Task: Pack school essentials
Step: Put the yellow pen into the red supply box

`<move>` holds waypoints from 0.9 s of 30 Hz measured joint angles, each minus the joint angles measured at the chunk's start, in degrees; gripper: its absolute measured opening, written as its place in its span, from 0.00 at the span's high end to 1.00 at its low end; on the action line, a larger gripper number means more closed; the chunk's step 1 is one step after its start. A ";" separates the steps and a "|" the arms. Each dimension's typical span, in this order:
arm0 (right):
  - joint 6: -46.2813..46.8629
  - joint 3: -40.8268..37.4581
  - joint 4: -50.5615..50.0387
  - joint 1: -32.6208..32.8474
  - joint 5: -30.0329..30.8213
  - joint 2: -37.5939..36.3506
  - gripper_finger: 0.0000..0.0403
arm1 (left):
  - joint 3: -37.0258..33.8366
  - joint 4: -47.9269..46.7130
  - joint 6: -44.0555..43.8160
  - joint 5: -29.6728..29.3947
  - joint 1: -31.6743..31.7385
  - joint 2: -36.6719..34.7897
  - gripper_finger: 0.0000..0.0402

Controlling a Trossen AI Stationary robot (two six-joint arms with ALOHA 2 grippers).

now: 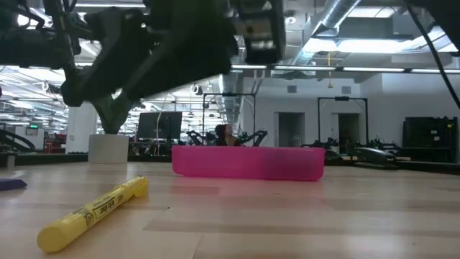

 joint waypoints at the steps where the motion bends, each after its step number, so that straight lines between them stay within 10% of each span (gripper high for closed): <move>1: -1.52 0.77 -0.21 0.08 -0.30 0.88 0.47 | 0.00 0.01 0.02 0.02 0.00 -0.02 0.41; 21: -11.75 1.13 -3.04 0.09 0.05 5.11 0.48 | 0.00 -0.01 0.51 0.04 0.01 -0.02 0.41; 27: -11.60 1.13 -6.24 0.10 1.09 5.10 0.61 | 0.02 0.00 0.51 0.00 0.00 -0.02 0.41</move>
